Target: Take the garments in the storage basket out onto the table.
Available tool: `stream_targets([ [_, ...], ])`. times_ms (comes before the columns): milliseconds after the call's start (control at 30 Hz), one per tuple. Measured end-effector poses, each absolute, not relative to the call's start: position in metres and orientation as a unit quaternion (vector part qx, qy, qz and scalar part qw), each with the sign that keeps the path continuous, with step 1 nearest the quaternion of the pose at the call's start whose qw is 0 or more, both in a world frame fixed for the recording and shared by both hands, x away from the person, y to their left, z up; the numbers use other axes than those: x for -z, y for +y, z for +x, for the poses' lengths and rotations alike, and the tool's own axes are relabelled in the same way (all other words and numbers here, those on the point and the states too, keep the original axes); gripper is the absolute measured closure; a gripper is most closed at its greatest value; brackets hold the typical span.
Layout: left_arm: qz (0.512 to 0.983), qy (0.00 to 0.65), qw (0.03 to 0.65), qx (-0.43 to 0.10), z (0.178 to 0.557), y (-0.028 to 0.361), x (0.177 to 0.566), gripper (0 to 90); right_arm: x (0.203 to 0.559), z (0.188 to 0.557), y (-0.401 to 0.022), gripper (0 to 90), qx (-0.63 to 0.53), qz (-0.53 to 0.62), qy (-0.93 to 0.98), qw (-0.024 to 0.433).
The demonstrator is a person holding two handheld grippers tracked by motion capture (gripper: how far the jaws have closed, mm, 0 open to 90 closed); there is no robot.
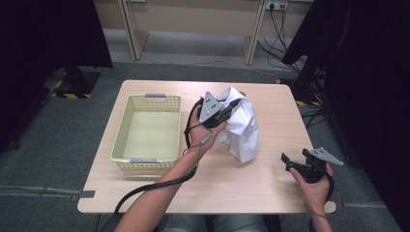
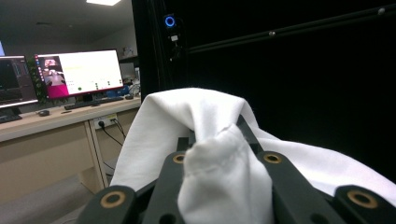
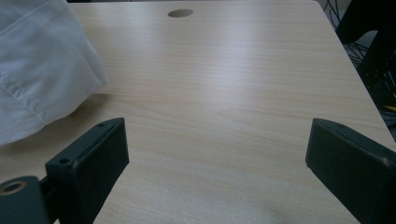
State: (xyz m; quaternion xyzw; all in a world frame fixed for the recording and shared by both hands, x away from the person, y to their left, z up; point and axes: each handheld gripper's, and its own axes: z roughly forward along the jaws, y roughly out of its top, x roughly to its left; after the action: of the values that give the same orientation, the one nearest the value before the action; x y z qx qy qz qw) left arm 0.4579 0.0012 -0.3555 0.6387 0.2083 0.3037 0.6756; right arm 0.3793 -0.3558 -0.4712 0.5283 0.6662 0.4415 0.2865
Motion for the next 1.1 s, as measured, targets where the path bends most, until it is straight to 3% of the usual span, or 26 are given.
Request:
stream_targets([
  [1100,0.676,0.243,0.634,-0.286,0.477,-0.016,0.399,81.4,0.471,0.379,-0.353,6.4,-0.441,0.525,0.670,0.285],
])
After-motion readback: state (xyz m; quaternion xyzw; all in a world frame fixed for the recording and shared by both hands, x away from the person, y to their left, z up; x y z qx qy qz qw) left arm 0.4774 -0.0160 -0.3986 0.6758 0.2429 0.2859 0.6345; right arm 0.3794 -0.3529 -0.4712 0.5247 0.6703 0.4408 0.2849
